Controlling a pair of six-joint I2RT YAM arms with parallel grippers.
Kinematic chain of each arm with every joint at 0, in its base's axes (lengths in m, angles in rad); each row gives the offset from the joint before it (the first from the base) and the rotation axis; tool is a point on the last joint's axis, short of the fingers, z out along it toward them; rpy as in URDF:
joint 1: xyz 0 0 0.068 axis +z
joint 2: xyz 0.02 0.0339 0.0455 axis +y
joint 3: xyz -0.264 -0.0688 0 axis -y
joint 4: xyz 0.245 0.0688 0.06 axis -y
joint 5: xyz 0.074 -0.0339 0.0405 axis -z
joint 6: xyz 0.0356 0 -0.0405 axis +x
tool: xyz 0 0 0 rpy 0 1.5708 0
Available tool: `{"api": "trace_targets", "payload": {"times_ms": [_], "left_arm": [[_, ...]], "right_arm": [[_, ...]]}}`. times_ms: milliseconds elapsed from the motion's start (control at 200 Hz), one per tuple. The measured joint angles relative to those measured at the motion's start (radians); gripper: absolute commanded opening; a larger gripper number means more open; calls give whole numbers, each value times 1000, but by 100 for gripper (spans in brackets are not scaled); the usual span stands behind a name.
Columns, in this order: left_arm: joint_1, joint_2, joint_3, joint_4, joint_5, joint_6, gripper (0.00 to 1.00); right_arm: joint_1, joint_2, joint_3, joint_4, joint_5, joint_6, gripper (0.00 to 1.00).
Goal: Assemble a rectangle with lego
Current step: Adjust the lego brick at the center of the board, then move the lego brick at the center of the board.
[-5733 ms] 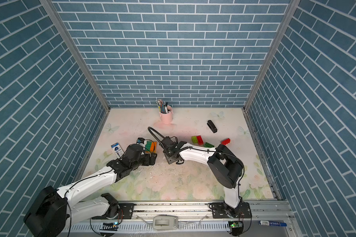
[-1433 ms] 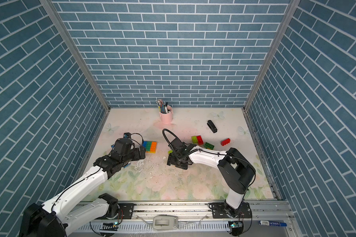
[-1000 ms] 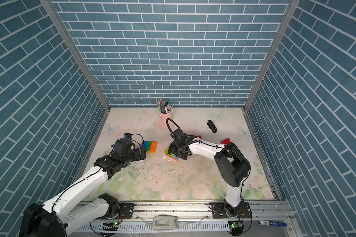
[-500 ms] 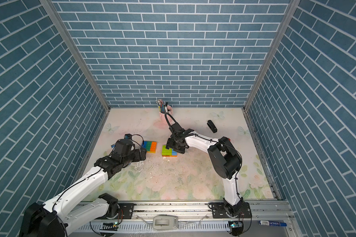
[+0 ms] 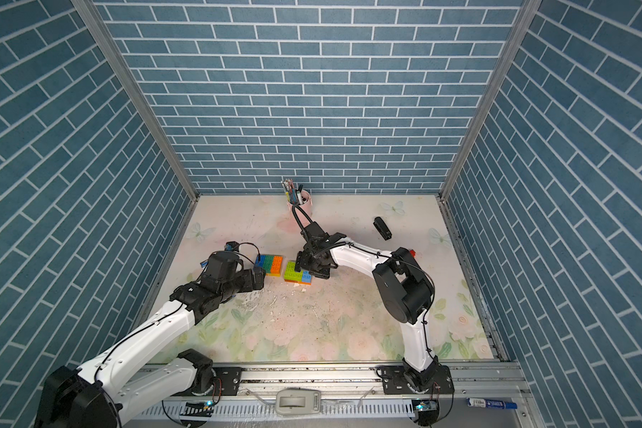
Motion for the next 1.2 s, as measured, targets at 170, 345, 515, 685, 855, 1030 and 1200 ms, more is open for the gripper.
{"api": "trace_targets", "payload": {"times_ms": [170, 345, 515, 685, 855, 1030, 1200], "left_arm": [[-86, 40, 75, 3, -47, 82, 99], [-326, 253, 244, 73, -99, 183, 99], [-417, 388, 274, 152, -80, 193, 99], [-417, 402, 265, 180, -69, 169, 99], [-417, 387, 247, 185, -81, 170, 99], [-417, 386, 246, 185, -95, 172, 99], [-415, 386, 240, 188, -99, 174, 99]], "right_arm": [[-150, -201, -58, -156, 121, -191, 71], [-258, -203, -25, -265, 271, -353, 54], [-261, -55, 75, -260, 257, -397, 43], [-261, 77, 162, -225, 229, -402, 47], [-261, 166, 238, -224, 226, -403, 49], [-261, 228, 294, -225, 238, -406, 49], [-261, 256, 325, -236, 256, -410, 49]]}}
